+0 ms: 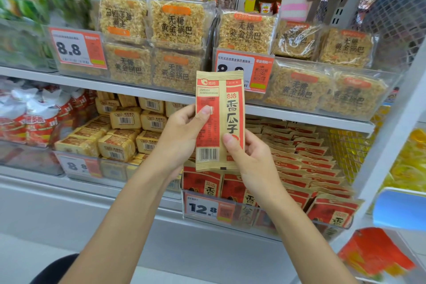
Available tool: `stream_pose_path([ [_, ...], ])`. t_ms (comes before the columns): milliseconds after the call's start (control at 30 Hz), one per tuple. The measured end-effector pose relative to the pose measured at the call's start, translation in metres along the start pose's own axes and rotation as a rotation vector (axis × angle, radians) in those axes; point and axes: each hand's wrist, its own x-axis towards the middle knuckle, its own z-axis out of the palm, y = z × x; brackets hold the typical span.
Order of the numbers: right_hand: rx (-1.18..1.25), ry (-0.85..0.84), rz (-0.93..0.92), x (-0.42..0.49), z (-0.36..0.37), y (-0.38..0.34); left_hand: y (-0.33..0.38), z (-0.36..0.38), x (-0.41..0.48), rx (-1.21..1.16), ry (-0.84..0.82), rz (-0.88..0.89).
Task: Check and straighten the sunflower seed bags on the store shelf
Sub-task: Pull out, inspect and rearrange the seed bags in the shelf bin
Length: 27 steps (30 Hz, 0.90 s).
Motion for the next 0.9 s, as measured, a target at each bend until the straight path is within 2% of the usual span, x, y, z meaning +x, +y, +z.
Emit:
stream_pose_path([
  [200,-0.007,-0.037,0.058,0.003,-0.008,-0.004,-0.001,-0.003,-0.001,-0.016,-0.063,-0.033],
  [333,0.023,0.121,0.049,0.007,-0.02,-0.012,0.003,-0.005,-0.003,0.046,-0.208,-0.095],
  [433,-0.023,0.154,0.026,0.007,-0.026,-0.015,0.002,-0.005,-0.004,0.056,-0.267,-0.145],
  [567,-0.098,0.188,-0.002,0.005,-0.025,-0.014,0.004,-0.004,-0.005,0.063,-0.266,-0.165],
  [667,-0.099,0.244,-0.004,0.004,-0.019,-0.017,0.004,-0.001,-0.006,0.088,-0.213,-0.07],
  [733,-0.136,0.201,-0.005,0.002,-0.016,-0.019,0.007,0.002,-0.007,0.191,-0.238,0.039],
  [800,-0.146,0.103,-0.009,0.002,-0.014,-0.022,0.011,0.003,-0.01,0.311,-0.383,0.076],
  [900,0.048,-0.047,0.012,0.0,-0.014,-0.029,0.013,0.001,-0.01,0.333,-0.531,0.052],
])
